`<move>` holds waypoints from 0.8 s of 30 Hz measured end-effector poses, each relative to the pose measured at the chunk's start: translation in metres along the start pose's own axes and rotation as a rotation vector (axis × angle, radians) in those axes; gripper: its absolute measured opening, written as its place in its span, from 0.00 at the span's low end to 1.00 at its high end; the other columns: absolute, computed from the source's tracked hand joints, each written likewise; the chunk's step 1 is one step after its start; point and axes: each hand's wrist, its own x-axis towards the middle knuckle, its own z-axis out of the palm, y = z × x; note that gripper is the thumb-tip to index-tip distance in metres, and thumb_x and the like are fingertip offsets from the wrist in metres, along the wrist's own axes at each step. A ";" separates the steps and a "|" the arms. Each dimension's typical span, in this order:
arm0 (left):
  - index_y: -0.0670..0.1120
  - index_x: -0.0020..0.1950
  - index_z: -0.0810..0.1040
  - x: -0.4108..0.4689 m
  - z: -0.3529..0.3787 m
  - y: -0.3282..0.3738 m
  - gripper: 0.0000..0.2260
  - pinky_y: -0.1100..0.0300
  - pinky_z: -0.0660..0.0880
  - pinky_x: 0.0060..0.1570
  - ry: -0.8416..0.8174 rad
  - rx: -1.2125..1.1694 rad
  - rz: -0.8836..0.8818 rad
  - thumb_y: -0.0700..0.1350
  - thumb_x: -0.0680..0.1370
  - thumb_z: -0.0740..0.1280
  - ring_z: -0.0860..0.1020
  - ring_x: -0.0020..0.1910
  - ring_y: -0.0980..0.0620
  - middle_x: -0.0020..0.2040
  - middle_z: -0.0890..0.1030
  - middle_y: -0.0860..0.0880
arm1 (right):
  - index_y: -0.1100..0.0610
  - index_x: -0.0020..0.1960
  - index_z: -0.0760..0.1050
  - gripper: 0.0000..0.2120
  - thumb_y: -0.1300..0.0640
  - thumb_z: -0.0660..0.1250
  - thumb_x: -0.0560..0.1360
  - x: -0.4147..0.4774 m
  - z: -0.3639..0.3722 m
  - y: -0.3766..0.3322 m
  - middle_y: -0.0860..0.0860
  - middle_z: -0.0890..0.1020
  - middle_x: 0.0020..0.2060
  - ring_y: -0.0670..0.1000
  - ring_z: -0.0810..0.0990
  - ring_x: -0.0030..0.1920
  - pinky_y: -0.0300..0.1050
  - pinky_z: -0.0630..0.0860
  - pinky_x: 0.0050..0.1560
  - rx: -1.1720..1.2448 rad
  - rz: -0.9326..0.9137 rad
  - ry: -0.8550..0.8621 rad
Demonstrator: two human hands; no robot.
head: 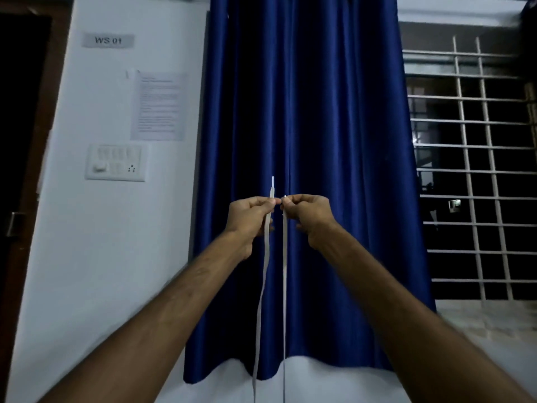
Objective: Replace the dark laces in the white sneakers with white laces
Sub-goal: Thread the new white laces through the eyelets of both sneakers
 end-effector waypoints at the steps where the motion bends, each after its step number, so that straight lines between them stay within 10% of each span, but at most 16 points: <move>1: 0.44 0.51 0.84 0.003 0.002 0.006 0.06 0.51 0.82 0.49 -0.008 0.000 0.017 0.43 0.78 0.69 0.79 0.42 0.53 0.45 0.82 0.50 | 0.56 0.42 0.81 0.05 0.58 0.70 0.76 0.002 -0.001 -0.003 0.52 0.84 0.42 0.45 0.79 0.39 0.36 0.70 0.36 0.000 -0.004 0.001; 11: 0.43 0.50 0.81 -0.017 -0.013 -0.028 0.06 0.53 0.82 0.39 -0.019 -0.005 -0.076 0.42 0.81 0.65 0.79 0.35 0.52 0.43 0.82 0.47 | 0.59 0.47 0.75 0.05 0.63 0.61 0.80 -0.019 -0.012 0.030 0.54 0.81 0.36 0.46 0.80 0.29 0.41 0.79 0.31 0.062 0.118 -0.077; 17: 0.47 0.43 0.78 -0.116 -0.046 -0.159 0.09 0.67 0.63 0.20 -0.008 0.257 -0.291 0.40 0.81 0.62 0.69 0.23 0.57 0.34 0.76 0.50 | 0.62 0.50 0.75 0.05 0.69 0.63 0.77 -0.104 -0.023 0.174 0.54 0.79 0.29 0.42 0.72 0.19 0.32 0.63 0.18 -0.374 0.241 -0.345; 24: 0.48 0.39 0.73 -0.246 -0.055 -0.301 0.12 0.54 0.74 0.46 -0.164 0.556 -0.616 0.55 0.72 0.70 0.80 0.48 0.46 0.42 0.81 0.49 | 0.59 0.52 0.83 0.11 0.55 0.68 0.74 -0.197 -0.026 0.337 0.58 0.84 0.49 0.54 0.83 0.48 0.39 0.75 0.44 -1.002 0.425 -0.801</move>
